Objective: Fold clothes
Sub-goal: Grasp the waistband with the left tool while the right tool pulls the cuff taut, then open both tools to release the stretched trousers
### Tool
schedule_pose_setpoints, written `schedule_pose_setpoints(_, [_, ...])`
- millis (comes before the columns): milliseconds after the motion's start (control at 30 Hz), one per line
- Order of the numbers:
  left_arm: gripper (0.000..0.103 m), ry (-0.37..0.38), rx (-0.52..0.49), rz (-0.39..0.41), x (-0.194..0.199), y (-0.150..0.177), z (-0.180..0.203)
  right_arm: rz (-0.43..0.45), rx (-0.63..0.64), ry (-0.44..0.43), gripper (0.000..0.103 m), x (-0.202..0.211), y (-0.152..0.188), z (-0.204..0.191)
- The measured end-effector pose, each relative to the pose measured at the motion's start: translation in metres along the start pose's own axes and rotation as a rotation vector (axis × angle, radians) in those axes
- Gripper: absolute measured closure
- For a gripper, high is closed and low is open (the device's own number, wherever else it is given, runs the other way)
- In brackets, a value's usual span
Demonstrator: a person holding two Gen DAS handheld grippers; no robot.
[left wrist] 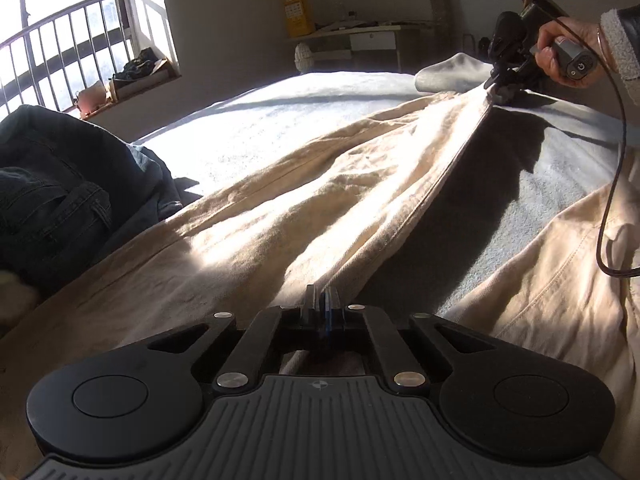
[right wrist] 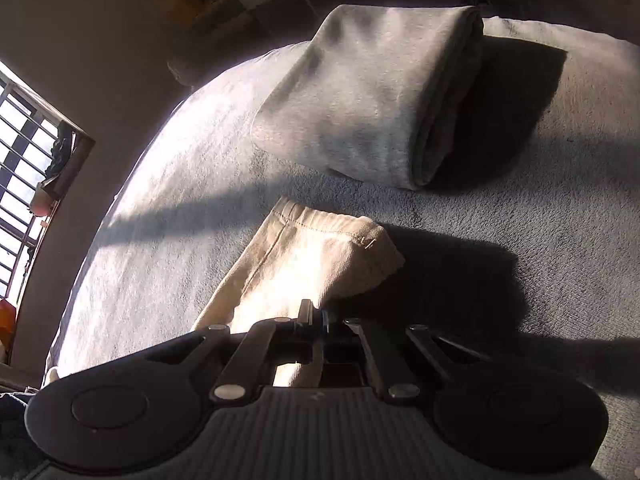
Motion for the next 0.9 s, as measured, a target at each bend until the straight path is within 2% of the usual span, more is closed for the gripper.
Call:
schedule_pose_setpoints(67, [0.103,0.013,0.008,0.035,0.011,-0.007,-0.001,0.027,0.03,-0.017,0.099,0.011,-0.005,-0.007])
schedule_pose_setpoints(133, [0.103,0.061,0.01,0.022,0.012,-0.004,0.003,0.044,0.058,-0.015,0.099,0.017,-0.007,-0.009])
schedule_pose_setpoints(300, [0.103,0.181,0.064,-0.091,-0.01,0.018,0.012,-0.029,0.061,0.144,0.097,-0.024,0.015,0.043])
schedule_pose_setpoints(433, [0.1,0.232,0.158,-0.126,-0.018,0.024,0.003,-0.056,-0.053,0.069,0.094,-0.028,0.01,0.061])
schedule_pose_setpoints(467, [0.099,0.246,0.18,-0.129,-0.014,0.024,0.002,-0.06,-0.078,0.062,0.088,-0.025,0.008,0.064])
schedule_pose_setpoints(567, [0.094,0.282,0.216,-0.123,0.0,0.022,0.0,-0.041,-0.011,0.041,0.073,-0.012,0.003,0.046])
schedule_pose_setpoints(733, [0.087,0.358,0.276,-0.03,0.029,0.008,-0.006,-0.007,0.102,0.005,0.073,0.008,-0.003,0.016])
schedule_pose_setpoints(833, [0.086,0.321,0.327,-0.016,0.025,0.002,-0.017,0.013,0.169,-0.017,0.073,0.021,-0.007,-0.002])
schedule_pose_setpoints(900, [0.086,0.259,0.334,-0.035,0.014,0.003,-0.024,-0.062,0.324,-0.042,0.073,0.001,0.019,-0.039])
Point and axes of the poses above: each gripper's, at about its wrist camera, not at the fingertips, and x roughly against the way its jaws point, z to its right, y to its underside, the point moved 9 cm from there along -x, roughly the way its jaws point, and after that the axes turned 3 degrees about -x, right-handed, at the moved point
